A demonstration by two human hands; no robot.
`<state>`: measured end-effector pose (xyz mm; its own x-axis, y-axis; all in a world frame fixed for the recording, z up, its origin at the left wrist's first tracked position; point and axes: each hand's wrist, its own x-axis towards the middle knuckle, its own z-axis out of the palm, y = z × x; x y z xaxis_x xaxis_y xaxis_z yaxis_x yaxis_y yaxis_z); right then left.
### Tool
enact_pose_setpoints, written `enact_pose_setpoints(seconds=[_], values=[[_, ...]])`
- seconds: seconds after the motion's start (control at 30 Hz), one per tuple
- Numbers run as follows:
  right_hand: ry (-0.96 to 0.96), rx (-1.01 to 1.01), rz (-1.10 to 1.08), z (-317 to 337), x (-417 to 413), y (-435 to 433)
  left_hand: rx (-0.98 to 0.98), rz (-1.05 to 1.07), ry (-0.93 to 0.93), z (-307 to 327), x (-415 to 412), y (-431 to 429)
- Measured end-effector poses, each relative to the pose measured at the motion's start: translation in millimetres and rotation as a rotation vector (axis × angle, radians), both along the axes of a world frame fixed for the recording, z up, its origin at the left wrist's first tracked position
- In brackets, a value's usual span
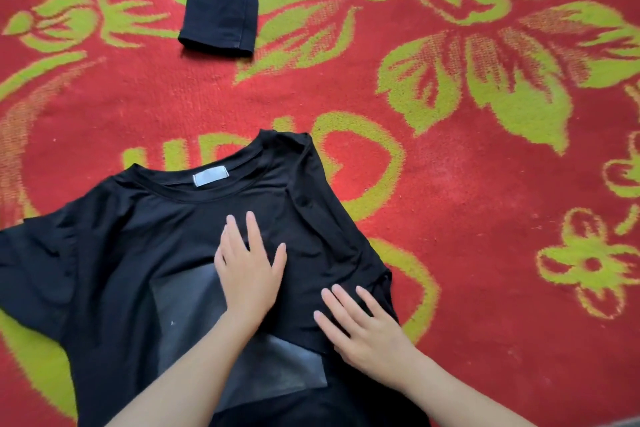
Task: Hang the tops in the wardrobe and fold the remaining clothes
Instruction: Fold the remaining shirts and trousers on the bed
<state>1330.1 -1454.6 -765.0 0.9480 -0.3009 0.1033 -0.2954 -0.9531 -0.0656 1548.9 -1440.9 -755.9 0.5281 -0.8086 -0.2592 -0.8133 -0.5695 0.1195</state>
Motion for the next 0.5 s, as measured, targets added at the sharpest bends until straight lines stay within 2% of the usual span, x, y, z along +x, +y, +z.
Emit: enact_pose_setpoints(seconds=[0.13, 0.17, 0.27, 0.37, 0.4, 0.5], values=[[-0.013, -0.041, -0.056, -2.4, 9.9, 13.6, 0.077, 0.0, -0.01, 9.2, -1.5, 50.7], [-0.002, -0.028, -0.065, -0.6, 11.3, 16.0, 0.091, 0.057, 0.013, 13.6, 0.0, 57.4], [0.047, 0.063, -0.025, 0.6, 6.7, 21.8, 0.131, 0.344, 0.279, 19.0, 9.8, 57.9], [0.29, 0.214, 0.002, 4.8, 0.8, 29.9, -0.058, 0.548, 0.584, 20.3, 23.7, 62.3], [0.343, 0.23, -0.011, 5.4, -0.2, 30.9, -0.054, 0.565, 0.604, 20.8, 25.1, 63.4], [0.412, 0.276, -0.105, 17.3, 15.2, 34.2, 0.097, 0.541, 0.476, 24.2, 34.4, 83.7]])
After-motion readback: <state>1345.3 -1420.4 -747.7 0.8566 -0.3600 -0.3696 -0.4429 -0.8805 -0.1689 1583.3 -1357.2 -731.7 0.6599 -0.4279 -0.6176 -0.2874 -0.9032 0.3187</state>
